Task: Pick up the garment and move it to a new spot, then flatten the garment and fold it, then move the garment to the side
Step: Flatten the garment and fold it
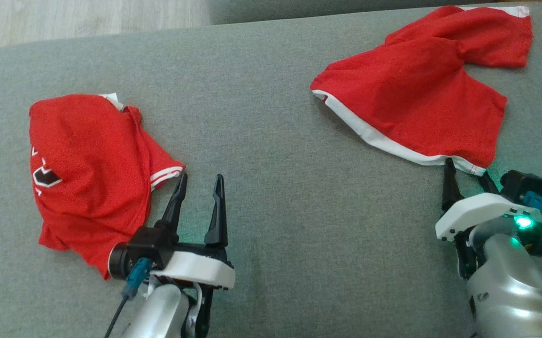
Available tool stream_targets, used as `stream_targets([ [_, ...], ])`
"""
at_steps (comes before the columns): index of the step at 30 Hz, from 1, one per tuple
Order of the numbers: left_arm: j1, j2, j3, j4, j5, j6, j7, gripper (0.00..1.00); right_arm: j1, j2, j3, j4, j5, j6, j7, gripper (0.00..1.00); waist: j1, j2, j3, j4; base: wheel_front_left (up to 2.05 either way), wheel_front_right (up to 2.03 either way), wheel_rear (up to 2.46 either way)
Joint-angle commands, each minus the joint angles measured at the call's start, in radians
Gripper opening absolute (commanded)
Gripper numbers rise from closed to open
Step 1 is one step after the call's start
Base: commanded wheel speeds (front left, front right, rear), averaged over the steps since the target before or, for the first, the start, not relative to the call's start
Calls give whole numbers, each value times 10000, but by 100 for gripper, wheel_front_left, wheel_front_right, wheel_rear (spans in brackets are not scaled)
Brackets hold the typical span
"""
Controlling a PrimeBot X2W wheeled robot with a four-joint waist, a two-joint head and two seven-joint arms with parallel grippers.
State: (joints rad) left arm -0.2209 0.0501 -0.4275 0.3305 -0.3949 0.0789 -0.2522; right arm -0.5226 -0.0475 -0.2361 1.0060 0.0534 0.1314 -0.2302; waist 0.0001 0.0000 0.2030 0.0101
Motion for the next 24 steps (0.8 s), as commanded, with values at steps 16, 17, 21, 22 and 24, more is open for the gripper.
stream_targets([
  [16, 16, 1, 429, -139, -91, 10, -95, 100, 901, -28, 766, -903, 416, -7, -313, 0, -1, 0, -1057, -893, 0, 0, 0],
  [17, 47, 1, 439, -142, -103, 2, -95, 100, 1088, -28, 758, -988, 494, -7, -313, 0, -1, 0, -1138, -978, 0, 0, 0],
  [21, 144, 1, 449, -157, -157, -16, -95, 100, 1646, -28, 486, -1247, 504, -7, -300, 0, -1, 0, -1363, -1232, 0, 0, 0],
  [22, 170, 1, 445, -164, -173, -20, -95, 100, 1817, -28, 335, -1350, 446, -7, -256, 0, -1, 0, -1421, -1313, 0, 0, 0],
  [24, 228, 1, 420, -173, -198, -25, -95, 100, 2128, -28, 3, -1571, 237, -7, -107, 0, -1, 0, -1533, -1460, 0, 0, 0],
])
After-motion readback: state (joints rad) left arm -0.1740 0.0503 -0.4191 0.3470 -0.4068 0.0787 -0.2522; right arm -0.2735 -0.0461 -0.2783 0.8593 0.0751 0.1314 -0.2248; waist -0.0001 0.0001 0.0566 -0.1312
